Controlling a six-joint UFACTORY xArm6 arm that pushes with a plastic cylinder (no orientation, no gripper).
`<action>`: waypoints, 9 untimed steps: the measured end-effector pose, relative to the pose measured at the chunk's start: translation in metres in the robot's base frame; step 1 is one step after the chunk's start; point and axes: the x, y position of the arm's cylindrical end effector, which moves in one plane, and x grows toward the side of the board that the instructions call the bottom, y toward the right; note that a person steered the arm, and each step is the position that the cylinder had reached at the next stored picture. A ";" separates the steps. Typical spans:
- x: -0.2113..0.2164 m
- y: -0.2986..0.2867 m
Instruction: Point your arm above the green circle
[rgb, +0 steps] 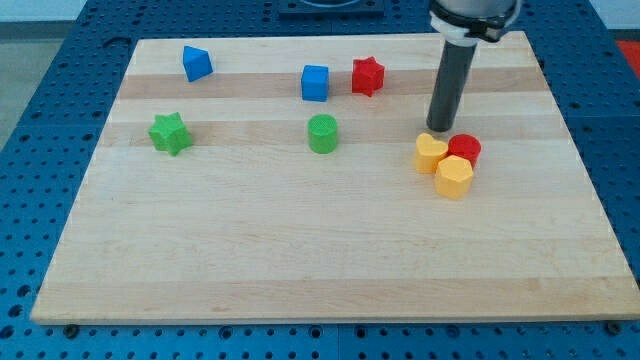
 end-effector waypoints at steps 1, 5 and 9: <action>0.000 -0.019; -0.017 -0.083; -0.024 -0.148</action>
